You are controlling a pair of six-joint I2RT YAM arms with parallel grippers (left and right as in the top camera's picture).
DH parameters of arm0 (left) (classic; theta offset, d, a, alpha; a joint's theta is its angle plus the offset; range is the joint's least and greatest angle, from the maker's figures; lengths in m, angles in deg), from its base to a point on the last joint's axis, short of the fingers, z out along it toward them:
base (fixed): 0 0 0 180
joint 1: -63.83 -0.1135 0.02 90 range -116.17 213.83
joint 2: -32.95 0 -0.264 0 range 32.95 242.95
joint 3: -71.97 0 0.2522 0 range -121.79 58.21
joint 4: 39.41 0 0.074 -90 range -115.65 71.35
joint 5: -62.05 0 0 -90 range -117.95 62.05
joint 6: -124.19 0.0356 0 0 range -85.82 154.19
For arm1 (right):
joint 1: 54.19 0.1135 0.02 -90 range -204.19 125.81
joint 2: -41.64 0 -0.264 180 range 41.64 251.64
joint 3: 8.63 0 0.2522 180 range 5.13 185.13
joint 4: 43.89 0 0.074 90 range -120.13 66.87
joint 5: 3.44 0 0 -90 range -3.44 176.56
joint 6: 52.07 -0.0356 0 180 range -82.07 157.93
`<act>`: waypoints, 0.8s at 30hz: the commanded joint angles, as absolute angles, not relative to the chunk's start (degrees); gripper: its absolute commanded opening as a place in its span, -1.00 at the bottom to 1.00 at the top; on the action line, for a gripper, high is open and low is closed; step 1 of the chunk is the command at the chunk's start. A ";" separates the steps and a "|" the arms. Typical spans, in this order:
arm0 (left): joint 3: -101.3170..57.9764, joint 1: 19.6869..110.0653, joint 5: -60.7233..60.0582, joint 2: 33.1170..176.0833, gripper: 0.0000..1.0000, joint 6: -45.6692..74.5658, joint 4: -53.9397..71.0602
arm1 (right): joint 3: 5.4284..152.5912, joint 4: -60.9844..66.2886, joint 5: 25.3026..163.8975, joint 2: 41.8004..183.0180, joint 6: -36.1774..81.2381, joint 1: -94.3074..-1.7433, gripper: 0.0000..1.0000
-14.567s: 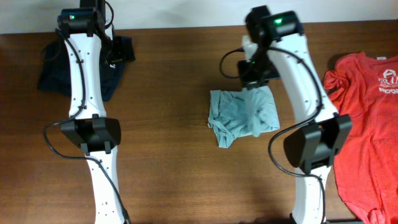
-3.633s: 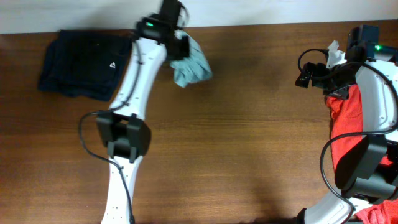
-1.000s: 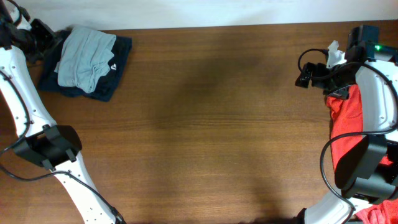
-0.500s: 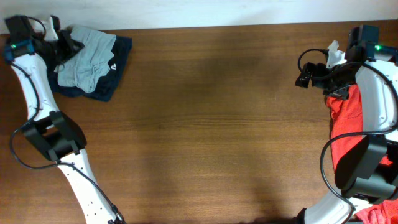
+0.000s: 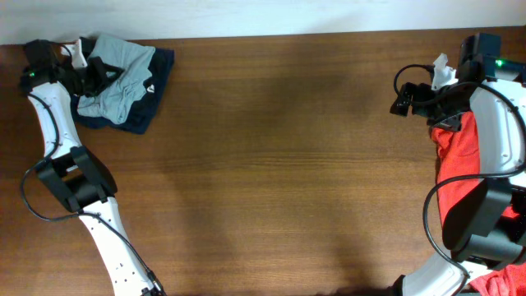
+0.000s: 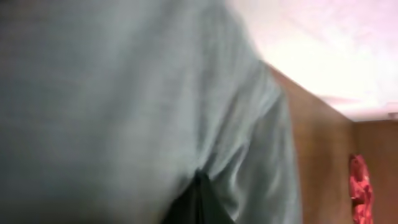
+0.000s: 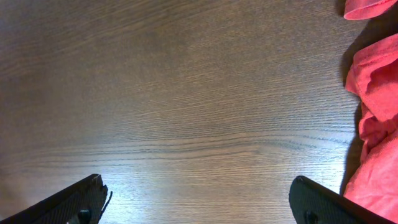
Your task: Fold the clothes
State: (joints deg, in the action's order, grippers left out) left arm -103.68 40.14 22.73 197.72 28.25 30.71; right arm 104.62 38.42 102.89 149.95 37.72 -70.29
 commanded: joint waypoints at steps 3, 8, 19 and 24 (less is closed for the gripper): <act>-110.34 41.17 28.87 194.25 -0.99 24.67 30.56 | 104.72 38.33 102.17 150.71 37.41 -70.35 0.97; -110.69 42.55 28.85 193.00 -0.99 24.40 32.24 | 104.75 38.33 102.17 150.71 37.41 -70.35 0.97; -101.84 46.83 28.08 194.40 -1.00 35.51 38.91 | 104.72 38.33 102.17 150.71 37.41 -70.35 0.97; -96.31 46.72 27.14 194.40 -0.99 39.73 39.35 | 104.72 38.33 102.17 150.71 37.41 -70.35 0.97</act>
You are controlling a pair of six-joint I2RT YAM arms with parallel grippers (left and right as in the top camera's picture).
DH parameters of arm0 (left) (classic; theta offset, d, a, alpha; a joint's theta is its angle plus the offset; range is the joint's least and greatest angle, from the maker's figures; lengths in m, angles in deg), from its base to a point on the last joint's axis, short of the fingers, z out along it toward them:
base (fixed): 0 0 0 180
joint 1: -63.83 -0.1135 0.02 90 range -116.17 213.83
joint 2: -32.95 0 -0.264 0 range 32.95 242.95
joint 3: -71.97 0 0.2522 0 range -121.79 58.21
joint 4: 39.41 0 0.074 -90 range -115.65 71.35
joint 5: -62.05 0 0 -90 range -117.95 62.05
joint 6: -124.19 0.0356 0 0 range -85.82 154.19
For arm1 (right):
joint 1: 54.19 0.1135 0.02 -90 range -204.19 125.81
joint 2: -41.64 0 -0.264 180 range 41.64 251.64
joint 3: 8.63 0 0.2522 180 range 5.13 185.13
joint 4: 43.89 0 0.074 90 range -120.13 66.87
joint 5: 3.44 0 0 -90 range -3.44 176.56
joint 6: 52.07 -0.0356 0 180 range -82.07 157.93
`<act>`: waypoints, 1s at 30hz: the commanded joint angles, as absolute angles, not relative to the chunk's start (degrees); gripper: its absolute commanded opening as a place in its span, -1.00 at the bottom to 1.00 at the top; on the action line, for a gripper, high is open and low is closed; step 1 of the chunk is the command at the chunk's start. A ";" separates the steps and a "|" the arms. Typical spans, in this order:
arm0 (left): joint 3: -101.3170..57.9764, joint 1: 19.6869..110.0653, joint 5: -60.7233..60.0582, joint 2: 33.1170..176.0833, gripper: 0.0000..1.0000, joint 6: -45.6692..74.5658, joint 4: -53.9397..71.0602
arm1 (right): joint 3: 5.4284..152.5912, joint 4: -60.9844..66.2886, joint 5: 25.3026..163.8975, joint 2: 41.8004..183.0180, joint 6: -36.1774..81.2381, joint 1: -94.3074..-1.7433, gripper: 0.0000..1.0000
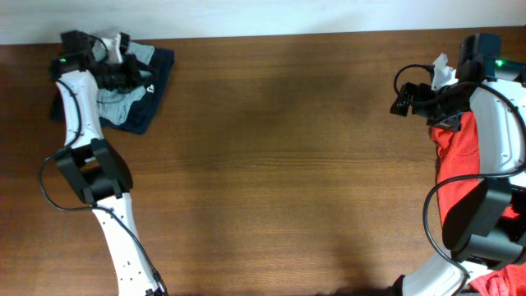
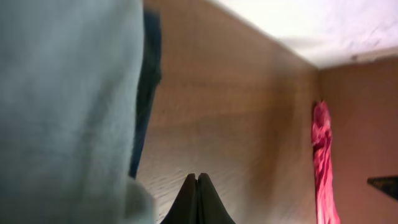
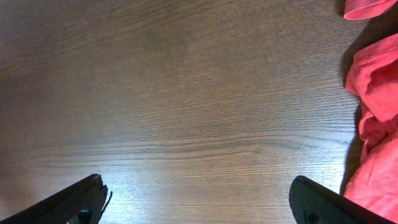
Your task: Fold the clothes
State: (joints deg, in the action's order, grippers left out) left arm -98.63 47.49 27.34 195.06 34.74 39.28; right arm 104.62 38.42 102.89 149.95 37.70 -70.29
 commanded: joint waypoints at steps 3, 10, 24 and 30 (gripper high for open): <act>-94.78 46.07 27.16 194.40 -0.99 41.21 39.30 | 104.75 38.33 102.17 150.71 37.41 -70.35 0.97; -98.50 45.74 31.91 193.33 -0.99 39.66 39.61 | 104.72 38.33 102.17 150.71 37.41 -70.35 0.97; -111.41 46.31 14.64 177.70 -0.60 28.36 43.67 | 104.75 38.31 102.17 150.71 37.41 -70.35 0.97; -111.39 46.31 9.50 175.58 0.99 28.40 44.48 | 104.75 38.33 102.17 150.71 37.41 -70.35 0.97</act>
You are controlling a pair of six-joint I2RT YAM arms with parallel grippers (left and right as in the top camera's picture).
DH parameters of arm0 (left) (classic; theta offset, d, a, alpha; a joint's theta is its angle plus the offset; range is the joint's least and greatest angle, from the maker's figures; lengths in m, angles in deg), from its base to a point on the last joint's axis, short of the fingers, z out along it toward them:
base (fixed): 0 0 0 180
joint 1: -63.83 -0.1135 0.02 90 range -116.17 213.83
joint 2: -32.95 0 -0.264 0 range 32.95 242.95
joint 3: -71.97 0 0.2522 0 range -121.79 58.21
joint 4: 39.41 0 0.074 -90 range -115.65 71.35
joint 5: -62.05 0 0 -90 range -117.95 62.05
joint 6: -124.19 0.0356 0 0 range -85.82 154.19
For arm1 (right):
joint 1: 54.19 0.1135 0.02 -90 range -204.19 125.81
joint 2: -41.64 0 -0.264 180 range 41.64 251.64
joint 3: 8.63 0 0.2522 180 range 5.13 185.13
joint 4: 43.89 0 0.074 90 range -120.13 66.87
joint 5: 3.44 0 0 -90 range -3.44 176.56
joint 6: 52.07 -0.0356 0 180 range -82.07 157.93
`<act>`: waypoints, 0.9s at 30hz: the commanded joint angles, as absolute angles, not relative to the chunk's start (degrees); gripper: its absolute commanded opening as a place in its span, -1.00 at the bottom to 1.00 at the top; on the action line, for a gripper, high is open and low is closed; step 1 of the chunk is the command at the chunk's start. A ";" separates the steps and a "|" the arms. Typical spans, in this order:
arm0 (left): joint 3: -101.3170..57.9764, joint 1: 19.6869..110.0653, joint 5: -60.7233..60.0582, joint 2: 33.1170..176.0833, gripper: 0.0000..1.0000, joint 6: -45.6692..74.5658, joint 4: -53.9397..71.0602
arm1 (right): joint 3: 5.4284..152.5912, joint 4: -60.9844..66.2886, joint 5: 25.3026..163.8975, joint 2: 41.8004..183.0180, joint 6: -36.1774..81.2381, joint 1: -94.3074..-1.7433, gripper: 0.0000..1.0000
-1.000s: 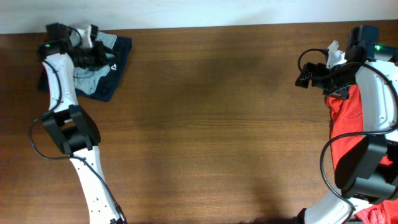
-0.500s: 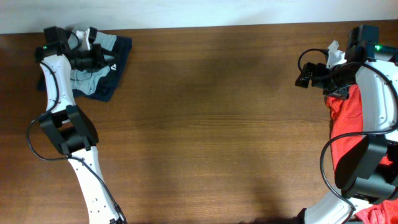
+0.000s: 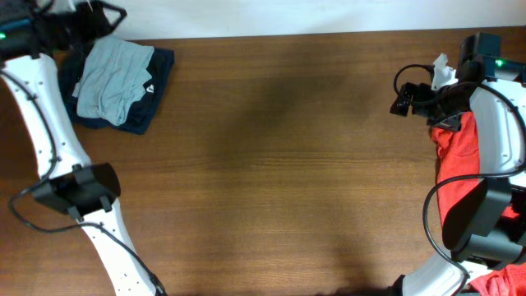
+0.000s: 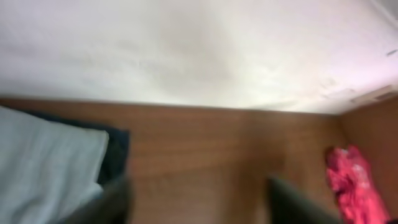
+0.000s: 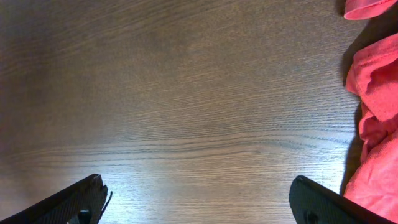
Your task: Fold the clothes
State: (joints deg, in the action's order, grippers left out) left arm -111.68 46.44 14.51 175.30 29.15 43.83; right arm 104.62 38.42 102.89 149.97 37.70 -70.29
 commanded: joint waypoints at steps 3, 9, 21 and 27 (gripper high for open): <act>-111.33 46.31 9.50 175.67 0.99 28.40 44.77 | 104.75 38.33 102.17 150.71 37.41 -70.35 0.97; -111.33 46.31 9.50 175.67 0.99 28.40 44.77 | 104.72 38.33 102.17 150.71 37.41 -70.35 0.97; -111.33 46.31 9.50 175.67 0.99 28.40 44.77 | 104.72 38.25 102.17 151.02 37.41 -70.33 0.97; -111.33 46.31 9.50 175.67 0.99 28.40 44.79 | 104.72 38.20 102.20 144.35 37.41 -69.76 0.97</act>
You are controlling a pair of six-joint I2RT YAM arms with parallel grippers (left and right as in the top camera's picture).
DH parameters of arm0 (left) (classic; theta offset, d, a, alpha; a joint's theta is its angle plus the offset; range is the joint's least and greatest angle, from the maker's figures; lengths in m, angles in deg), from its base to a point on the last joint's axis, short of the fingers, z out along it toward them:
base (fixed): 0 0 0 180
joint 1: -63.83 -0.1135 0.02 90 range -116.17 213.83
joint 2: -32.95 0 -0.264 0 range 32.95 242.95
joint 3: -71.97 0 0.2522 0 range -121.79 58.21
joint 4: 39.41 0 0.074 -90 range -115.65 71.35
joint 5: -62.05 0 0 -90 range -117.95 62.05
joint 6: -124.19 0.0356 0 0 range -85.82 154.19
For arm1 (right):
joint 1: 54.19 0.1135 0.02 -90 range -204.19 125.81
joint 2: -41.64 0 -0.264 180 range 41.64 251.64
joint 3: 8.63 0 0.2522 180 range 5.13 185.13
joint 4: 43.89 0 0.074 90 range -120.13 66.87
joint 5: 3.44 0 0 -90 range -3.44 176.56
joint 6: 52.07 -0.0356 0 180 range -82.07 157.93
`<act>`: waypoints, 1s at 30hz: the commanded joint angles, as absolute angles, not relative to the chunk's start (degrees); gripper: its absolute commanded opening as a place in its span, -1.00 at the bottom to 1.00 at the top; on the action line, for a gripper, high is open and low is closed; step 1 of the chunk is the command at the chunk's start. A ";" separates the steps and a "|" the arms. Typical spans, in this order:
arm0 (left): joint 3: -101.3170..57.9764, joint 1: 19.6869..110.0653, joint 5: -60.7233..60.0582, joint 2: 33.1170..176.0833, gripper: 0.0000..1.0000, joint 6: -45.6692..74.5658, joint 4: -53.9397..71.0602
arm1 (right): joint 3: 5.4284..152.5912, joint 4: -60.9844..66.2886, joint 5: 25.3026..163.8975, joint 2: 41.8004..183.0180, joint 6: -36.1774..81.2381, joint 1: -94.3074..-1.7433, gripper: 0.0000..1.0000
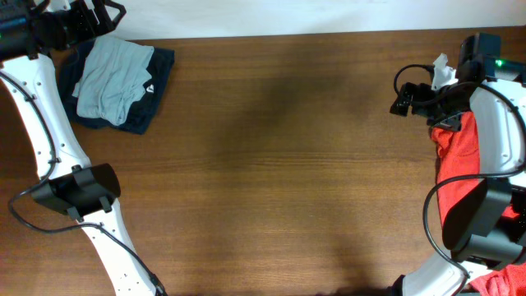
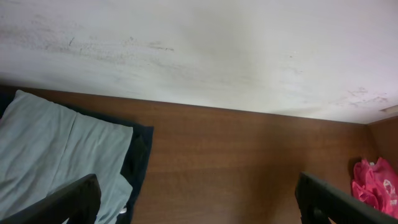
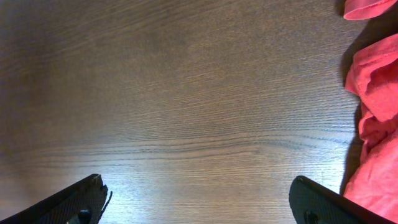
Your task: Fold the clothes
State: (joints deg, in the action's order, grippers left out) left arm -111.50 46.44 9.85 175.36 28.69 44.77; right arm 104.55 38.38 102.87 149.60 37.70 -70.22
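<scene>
A folded grey garment (image 1: 111,76) lies on a folded navy one (image 1: 156,86) at the table's back left corner. The left wrist view shows the same grey garment (image 2: 56,149) and the navy edge (image 2: 142,158) below the camera. My left gripper (image 1: 113,14) hangs open above the stack's far edge, holding nothing; its fingers (image 2: 74,200) stand wide apart. A heap of red clothes (image 1: 460,168) lies at the right edge. My right gripper (image 1: 403,100) is open over bare wood, just left of the red cloth (image 3: 376,93).
The brown wooden table (image 1: 279,164) runs between the two piles. A white wall (image 2: 199,50) stands right behind the table's back edge. The right arm's links lie over part of the red heap.
My left gripper has shifted only slightly and its wrist view has gone from blurred to sharp. The jaws stay wide open. The clothes and my right arm are as before.
My left gripper was first down in the grey garment on the navy one, grey cloth filling its view. Then it stood shut over the bunched stack. After that it was open and raised behind the stack, the grey garment lying flat. My right arm never moved.
</scene>
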 commanded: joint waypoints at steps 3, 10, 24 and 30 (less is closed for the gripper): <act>-111.33 46.31 9.50 175.67 0.99 28.40 44.77 | 104.72 38.14 102.17 136.51 37.41 -68.52 0.97; -111.33 46.31 9.50 175.67 0.99 28.40 44.79 | 104.72 38.01 102.17 116.35 37.46 -63.90 0.97; -111.33 46.31 9.50 175.67 0.99 28.40 44.77 | 99.44 33.85 96.56 82.19 38.51 -47.40 0.98; -111.33 46.31 9.50 175.67 0.99 28.40 44.77 | 83.15 26.03 95.99 65.89 38.51 -45.83 0.97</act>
